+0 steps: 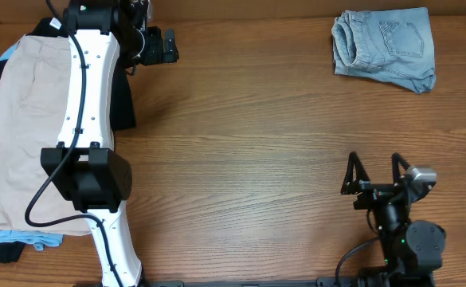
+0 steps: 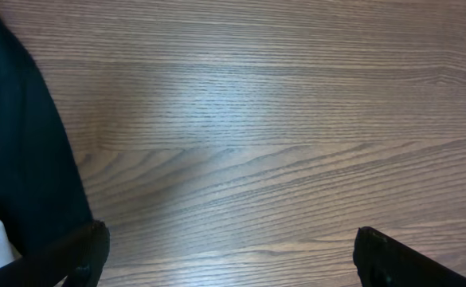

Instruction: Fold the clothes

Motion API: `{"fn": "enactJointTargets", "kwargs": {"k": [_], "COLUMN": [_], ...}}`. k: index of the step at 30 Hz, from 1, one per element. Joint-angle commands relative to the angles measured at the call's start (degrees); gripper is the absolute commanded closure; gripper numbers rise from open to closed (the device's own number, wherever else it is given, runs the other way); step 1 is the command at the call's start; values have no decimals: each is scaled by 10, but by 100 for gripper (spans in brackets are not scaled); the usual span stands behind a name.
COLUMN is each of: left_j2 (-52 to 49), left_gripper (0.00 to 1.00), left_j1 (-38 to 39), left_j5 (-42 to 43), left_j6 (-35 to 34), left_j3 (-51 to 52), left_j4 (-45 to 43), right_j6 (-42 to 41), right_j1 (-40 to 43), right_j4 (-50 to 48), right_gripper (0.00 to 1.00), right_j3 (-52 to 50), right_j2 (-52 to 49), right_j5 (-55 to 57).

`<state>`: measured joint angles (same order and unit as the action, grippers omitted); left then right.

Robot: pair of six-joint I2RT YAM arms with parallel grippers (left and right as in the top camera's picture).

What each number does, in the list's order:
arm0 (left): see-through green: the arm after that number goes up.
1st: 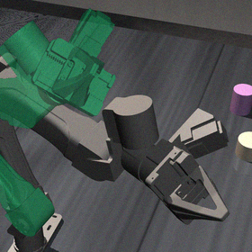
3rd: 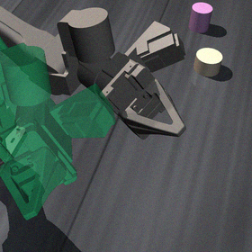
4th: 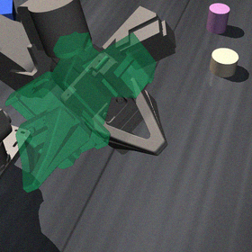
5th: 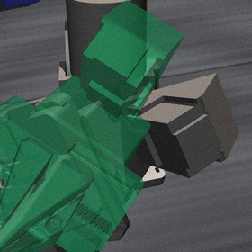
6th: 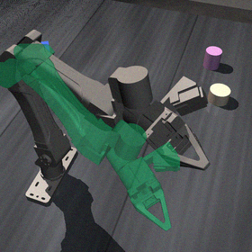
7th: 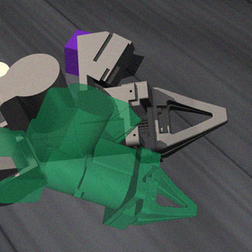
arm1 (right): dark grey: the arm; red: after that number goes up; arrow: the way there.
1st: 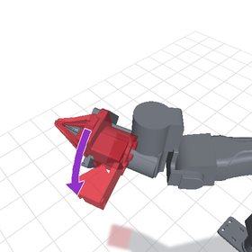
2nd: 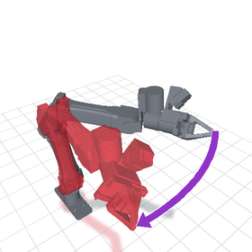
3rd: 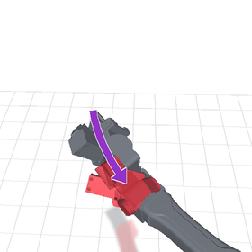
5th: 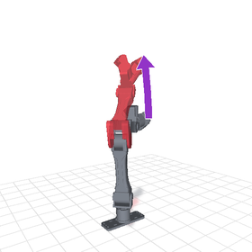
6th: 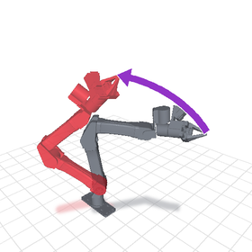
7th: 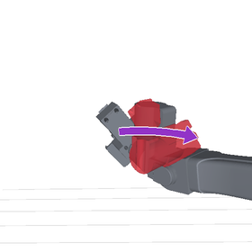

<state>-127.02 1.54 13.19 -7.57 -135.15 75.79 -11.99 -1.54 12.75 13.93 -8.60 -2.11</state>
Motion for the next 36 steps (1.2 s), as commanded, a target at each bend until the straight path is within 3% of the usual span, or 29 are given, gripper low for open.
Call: {"fn": "enactJointTargets", "kwargs": {"k": [1, 9, 17, 36], "left_j2": [-1, -1, -1, 1], "left_gripper": [0, 0, 0, 0], "left_j1": [7, 7, 7, 7], "left_j5": [-3, -3, -3, -3], "left_j6": [-2, -2, -2, -2], "left_j3": [-9, -9, -9, -9], "left_j4": [0, 0, 0, 0], "right_j6": [0, 0, 0, 0], "right_j1": [-3, -3, -5, -5], "right_j4": [-8, -118, -93, -88], "right_gripper": [0, 0, 0, 0], "right_j3": [-34, -132, -135, -135], "right_j2": [31, 70, 85, 84], "right_j5": [5, -11, -61, -61]}}
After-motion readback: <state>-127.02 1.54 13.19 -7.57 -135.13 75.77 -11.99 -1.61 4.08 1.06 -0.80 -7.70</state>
